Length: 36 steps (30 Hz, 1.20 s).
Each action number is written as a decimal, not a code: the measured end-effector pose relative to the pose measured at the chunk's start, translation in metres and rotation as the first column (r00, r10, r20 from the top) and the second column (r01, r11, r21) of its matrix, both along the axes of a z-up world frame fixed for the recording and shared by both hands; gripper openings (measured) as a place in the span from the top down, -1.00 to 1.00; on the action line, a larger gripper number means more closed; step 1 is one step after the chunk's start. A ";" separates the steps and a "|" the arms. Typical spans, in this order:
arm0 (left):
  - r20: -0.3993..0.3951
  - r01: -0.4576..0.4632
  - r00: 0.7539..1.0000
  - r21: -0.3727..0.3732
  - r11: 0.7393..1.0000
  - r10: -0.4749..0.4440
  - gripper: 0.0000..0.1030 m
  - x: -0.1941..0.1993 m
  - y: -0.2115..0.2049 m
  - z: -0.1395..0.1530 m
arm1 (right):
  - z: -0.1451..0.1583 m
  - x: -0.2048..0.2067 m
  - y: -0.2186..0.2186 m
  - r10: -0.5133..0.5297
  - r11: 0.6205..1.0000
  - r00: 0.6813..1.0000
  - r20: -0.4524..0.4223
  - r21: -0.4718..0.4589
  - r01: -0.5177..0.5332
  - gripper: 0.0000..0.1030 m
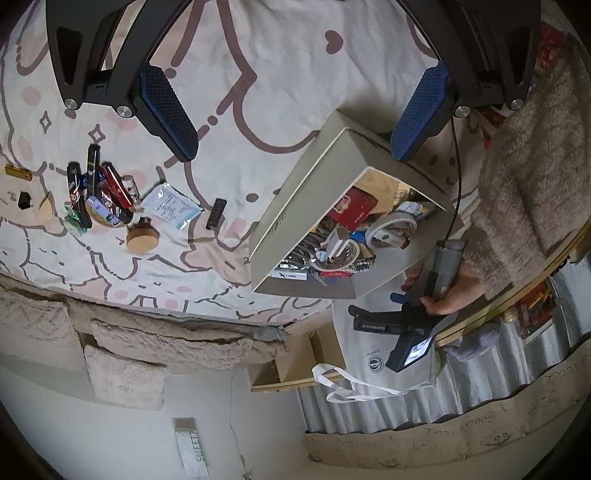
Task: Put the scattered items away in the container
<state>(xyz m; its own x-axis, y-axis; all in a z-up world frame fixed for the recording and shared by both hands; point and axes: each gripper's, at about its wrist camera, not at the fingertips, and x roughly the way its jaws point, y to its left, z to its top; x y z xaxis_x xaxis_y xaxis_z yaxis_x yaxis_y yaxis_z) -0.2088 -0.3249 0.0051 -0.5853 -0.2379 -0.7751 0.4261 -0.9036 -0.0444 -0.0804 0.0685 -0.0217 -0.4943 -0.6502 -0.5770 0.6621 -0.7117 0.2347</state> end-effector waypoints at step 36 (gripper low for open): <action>-0.362 0.255 0.883 -0.165 0.953 -0.299 -1.00 0.237 0.140 0.082 | 0.054 0.058 0.028 -0.053 0.995 0.990 -0.134 -0.093 0.041 -1.00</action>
